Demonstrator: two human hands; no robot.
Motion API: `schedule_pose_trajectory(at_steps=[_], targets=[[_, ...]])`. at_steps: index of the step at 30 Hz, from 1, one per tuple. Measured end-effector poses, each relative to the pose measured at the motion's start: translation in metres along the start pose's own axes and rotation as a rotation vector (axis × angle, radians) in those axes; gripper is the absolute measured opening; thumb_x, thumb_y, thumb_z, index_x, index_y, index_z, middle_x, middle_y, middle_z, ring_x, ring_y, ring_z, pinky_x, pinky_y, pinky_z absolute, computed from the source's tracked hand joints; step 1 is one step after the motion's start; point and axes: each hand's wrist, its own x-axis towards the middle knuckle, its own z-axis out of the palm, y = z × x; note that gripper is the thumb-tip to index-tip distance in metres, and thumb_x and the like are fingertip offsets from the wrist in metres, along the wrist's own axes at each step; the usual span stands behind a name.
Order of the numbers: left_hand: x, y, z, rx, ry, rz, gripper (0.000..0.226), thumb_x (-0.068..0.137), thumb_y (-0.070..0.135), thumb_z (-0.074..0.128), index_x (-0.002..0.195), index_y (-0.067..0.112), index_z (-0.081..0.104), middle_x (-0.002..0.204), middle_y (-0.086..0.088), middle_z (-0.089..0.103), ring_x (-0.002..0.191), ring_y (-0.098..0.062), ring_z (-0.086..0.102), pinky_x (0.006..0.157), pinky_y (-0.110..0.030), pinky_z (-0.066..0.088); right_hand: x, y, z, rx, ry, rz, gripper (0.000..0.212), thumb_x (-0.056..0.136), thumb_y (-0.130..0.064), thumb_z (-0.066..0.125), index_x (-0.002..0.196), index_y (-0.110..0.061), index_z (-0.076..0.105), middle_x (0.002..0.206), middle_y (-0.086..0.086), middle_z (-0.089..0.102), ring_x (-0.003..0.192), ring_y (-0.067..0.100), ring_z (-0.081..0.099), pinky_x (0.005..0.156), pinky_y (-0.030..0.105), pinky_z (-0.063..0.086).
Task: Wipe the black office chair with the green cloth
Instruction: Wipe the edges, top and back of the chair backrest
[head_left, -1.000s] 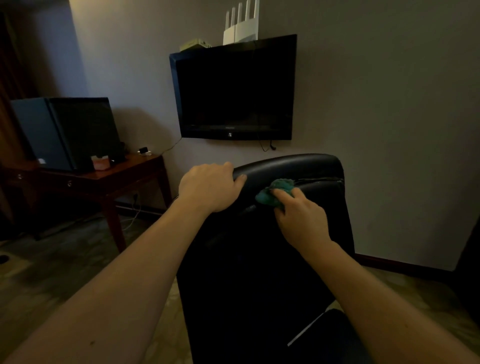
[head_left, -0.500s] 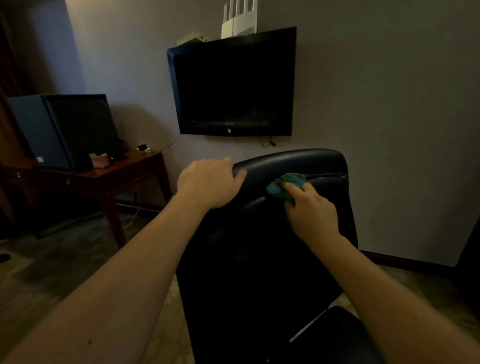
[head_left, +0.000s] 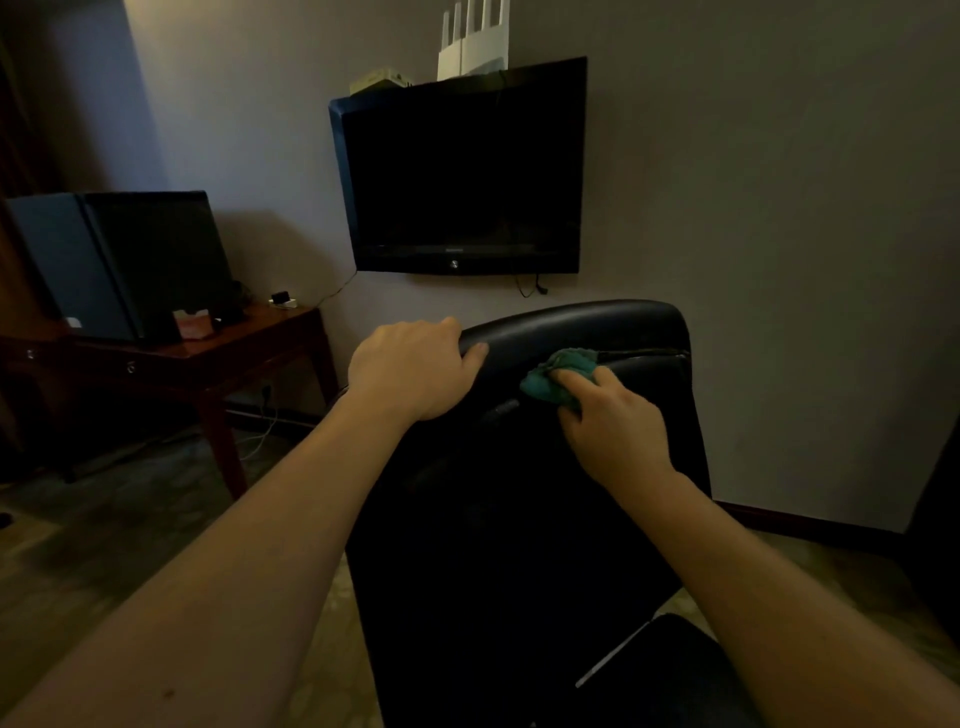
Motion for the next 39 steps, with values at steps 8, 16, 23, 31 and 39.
schedule_pose_trajectory(at_steps=[8, 16, 23, 31, 39], targets=[[0.003, 0.004, 0.001, 0.04, 0.009, -0.003, 0.05, 0.101, 0.06, 0.026, 0.109, 0.019, 0.053, 0.076, 0.001, 0.053, 0.071, -0.023, 0.057, 0.061, -0.035, 0.042, -0.01, -0.007, 0.001, -0.053, -0.006, -0.102, 0.045, 0.089, -0.028, 0.061, 0.134, -0.022, 0.055, 0.119, 0.009, 0.061, 0.089, 0.027, 0.065, 0.064, 0.033, 0.054], [0.012, 0.009, 0.002, 0.019, -0.011, 0.008, 0.049, 0.101, 0.06, 0.025, 0.109, 0.02, 0.052, 0.077, 0.001, 0.054, 0.071, -0.021, 0.058, 0.064, -0.036, 0.048, -0.002, 0.006, 0.003, -0.09, -0.002, -0.015, 0.045, 0.096, -0.03, 0.05, 0.141, -0.027, 0.047, 0.128, 0.007, 0.055, 0.098, 0.026, 0.062, 0.072, 0.033, 0.052], [0.018, 0.012, 0.009, 0.021, 0.02, -0.002, 0.049, 0.1, 0.062, 0.025, 0.104, 0.021, 0.052, 0.075, 0.002, 0.055, 0.069, -0.022, 0.059, 0.064, -0.037, 0.051, 0.001, 0.004, -0.005, -0.094, 0.025, -0.004, 0.044, 0.097, -0.031, 0.047, 0.14, -0.026, 0.048, 0.126, 0.006, 0.055, 0.096, 0.022, 0.062, 0.068, 0.028, 0.044], [0.02, 0.012, 0.011, 0.033, 0.046, 0.002, 0.048, 0.099, 0.062, 0.025, 0.101, 0.022, 0.051, 0.073, 0.002, 0.054, 0.068, -0.022, 0.058, 0.062, -0.036, 0.047, -0.001, -0.003, 0.006, -0.103, 0.012, -0.051, 0.043, 0.095, -0.032, 0.051, 0.138, -0.028, 0.05, 0.129, 0.005, 0.056, 0.095, 0.022, 0.064, 0.071, 0.032, 0.052], [0.02, 0.014, 0.01, 0.017, 0.036, 0.004, 0.049, 0.099, 0.062, 0.026, 0.102, 0.021, 0.052, 0.073, 0.002, 0.054, 0.07, -0.023, 0.058, 0.066, -0.038, 0.051, 0.003, 0.0, -0.002, -0.102, 0.023, 0.004, 0.044, 0.096, -0.033, 0.049, 0.14, -0.027, 0.048, 0.129, 0.004, 0.054, 0.096, 0.02, 0.063, 0.071, 0.03, 0.048]])
